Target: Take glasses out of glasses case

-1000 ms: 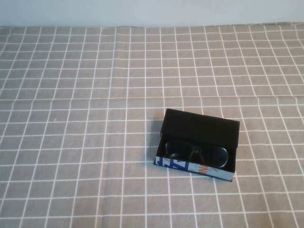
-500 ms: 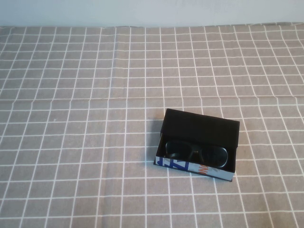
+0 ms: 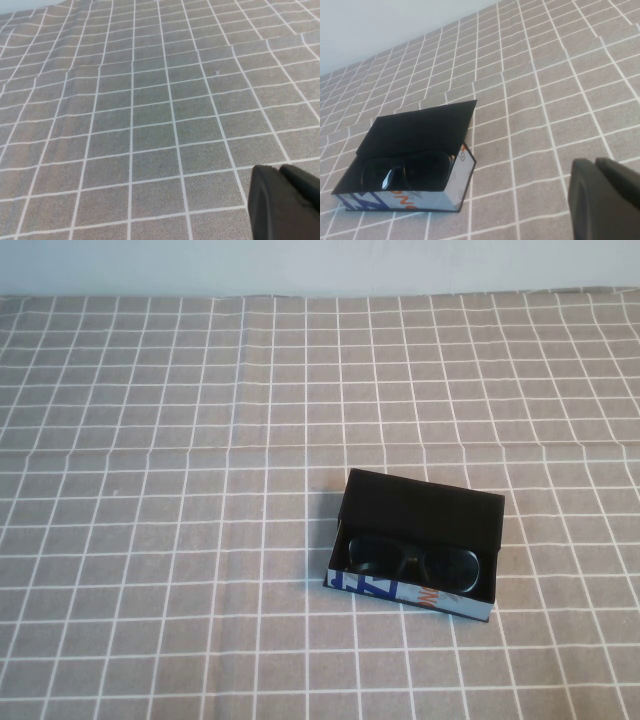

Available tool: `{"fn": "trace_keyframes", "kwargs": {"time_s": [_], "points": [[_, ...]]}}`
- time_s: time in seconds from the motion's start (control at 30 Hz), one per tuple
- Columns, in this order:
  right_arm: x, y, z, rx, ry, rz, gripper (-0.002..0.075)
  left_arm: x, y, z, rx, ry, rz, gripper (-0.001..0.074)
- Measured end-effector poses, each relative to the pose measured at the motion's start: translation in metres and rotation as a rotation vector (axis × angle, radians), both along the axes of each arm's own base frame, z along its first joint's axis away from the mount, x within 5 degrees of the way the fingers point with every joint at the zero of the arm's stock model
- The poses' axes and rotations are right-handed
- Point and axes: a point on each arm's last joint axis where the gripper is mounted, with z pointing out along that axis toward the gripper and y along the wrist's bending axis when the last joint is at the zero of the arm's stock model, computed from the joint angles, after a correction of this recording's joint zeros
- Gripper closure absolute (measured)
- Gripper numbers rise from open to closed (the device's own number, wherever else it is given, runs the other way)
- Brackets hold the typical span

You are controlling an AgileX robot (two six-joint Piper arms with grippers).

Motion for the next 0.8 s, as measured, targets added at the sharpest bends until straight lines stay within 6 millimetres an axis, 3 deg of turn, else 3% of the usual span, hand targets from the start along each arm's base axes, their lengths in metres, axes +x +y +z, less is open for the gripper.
{"fn": "trace_keyframes", "kwargs": {"time_s": [0.43, 0.8], "points": [[0.000, 0.001, 0.001, 0.028, -0.002, 0.000, 0.0743, 0.000, 0.000, 0.000, 0.000, 0.000, 0.000, 0.0740], [0.000, 0.007, 0.015, 0.625, -0.022, -0.006, 0.0743, 0.000, 0.000, 0.000, 0.000, 0.000, 0.000, 0.0740]]}}
